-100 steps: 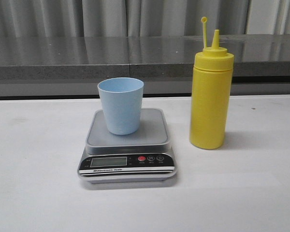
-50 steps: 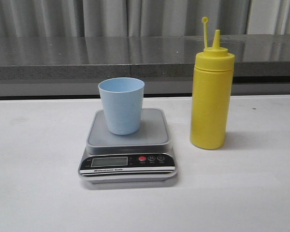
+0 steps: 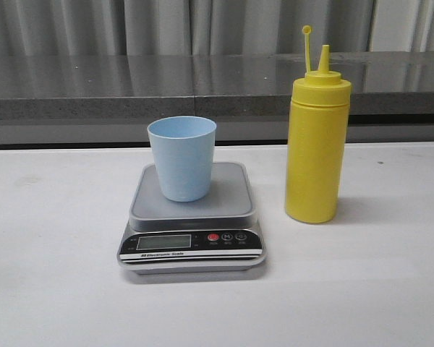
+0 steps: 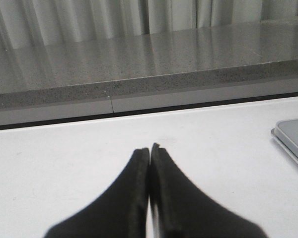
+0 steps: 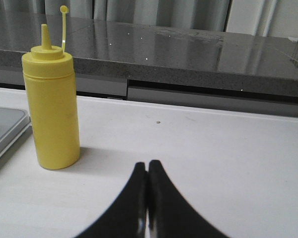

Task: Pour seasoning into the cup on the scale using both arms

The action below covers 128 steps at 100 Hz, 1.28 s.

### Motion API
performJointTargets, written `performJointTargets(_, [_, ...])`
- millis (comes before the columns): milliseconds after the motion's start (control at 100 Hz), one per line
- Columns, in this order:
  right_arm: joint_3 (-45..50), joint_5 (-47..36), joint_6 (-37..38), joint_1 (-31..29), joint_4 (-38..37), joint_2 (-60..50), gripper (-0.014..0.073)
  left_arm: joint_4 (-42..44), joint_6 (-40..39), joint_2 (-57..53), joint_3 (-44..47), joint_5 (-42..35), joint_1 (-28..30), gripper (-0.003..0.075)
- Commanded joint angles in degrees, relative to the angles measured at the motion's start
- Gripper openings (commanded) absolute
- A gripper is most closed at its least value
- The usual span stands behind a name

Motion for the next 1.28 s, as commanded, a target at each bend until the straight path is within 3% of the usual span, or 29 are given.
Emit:
performJointTargets(0, [0.00,-4.65,-0.53,-0.45,0.00,-0.91,-0.0120,0.23,-0.42,-1.89,-0.67,-5.73,0.06,-0.0018])
performJointTargets(320, [0.00,-4.65,-0.53,-0.45,0.00,-0.91,-0.0120,0.59,-0.65,-1.89,3.95,-14.32,0.06,-0.0018])
performJointTargets(1270, [0.00,-4.65,-0.53,-0.45,0.00,-0.91,-0.0120,0.85,-0.65,-1.89,3.95,-14.28,0.06,-0.0018])
